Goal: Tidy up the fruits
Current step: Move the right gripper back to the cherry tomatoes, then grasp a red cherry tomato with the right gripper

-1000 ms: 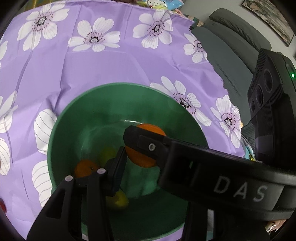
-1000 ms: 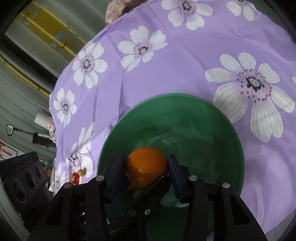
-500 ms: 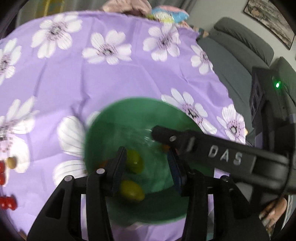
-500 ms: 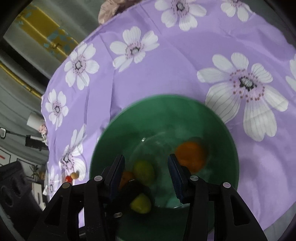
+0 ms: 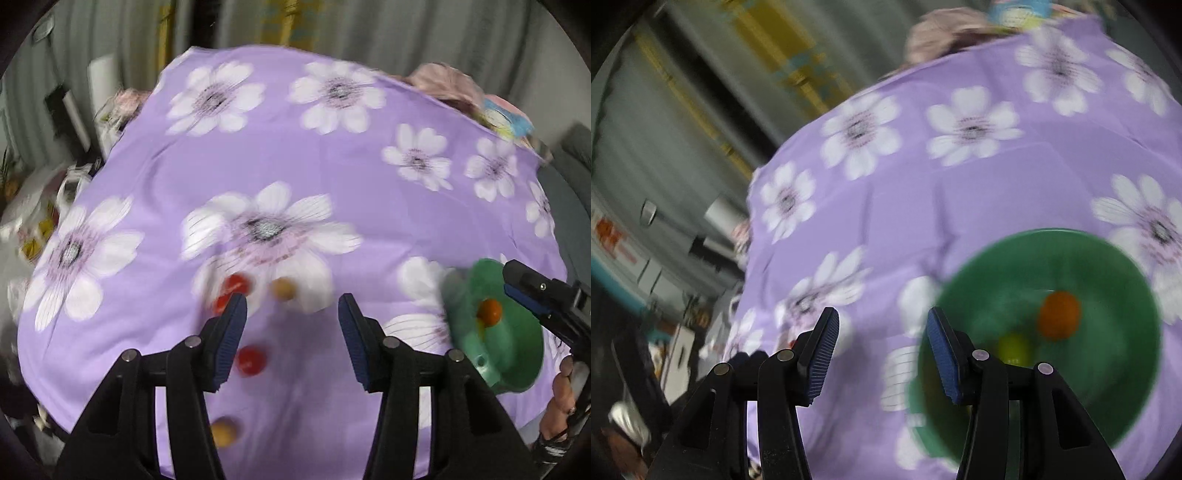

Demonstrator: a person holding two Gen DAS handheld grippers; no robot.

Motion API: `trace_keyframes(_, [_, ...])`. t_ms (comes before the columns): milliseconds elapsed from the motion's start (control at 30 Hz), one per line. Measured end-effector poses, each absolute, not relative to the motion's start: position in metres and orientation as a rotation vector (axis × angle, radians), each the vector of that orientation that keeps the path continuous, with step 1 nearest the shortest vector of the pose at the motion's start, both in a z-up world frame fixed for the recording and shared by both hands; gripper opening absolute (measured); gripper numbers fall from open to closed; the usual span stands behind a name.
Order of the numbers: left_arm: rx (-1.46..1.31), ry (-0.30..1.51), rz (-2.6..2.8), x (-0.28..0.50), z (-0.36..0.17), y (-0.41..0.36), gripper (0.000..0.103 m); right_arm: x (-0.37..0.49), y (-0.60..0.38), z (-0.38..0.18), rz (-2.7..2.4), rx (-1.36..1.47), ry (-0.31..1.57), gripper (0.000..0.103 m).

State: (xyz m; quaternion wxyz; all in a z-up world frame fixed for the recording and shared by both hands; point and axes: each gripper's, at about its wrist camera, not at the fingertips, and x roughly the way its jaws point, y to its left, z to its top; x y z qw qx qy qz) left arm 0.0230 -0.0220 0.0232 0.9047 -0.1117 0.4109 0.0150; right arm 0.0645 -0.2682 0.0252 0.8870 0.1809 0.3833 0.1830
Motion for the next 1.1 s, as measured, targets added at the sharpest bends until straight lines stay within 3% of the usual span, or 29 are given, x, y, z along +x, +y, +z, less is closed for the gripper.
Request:
trace_keyframes(200, [-0.333,0.89,0.162,0.017,-0.001,0.035,0.047,0.079,-0.172,-0.01,0.495,0.173,0.922,0.05])
trace_keyframes(367, [-0.389,0.901,0.159,0.021,-0.01,0.048,0.039,0.082,-0.127,-0.047,0.556,0.099,1.018,0.05])
trace_keyframes(433, [-0.396,0.902,0.152,0.019,-0.01,0.05,0.036,0.082,-0.113,-0.06,0.59,0.094,1.058,0.044])
trace_keyframes(633, [-0.405,0.919,0.118,0.02,-0.017,0.052,0.035,0.076,-0.084,-0.079,0.614,0.03,1.099,0.044])
trace_keyframes(700, [-0.407,0.929,0.113,0.02,-0.019,0.052,0.035,0.072,-0.078,-0.086,0.591,-0.007,1.103,0.041])
trace_keyframes(767, [-0.417,0.932,0.102,0.02,-0.02,0.051,0.035,0.071,-0.076,-0.086,0.576,-0.036,1.087,0.03])
trace_keyframes(1100, [-0.251,0.913,0.14,0.014,-0.024,0.009,0.035,0.088,-0.149,-0.052,0.487,0.178,1.045,0.029])
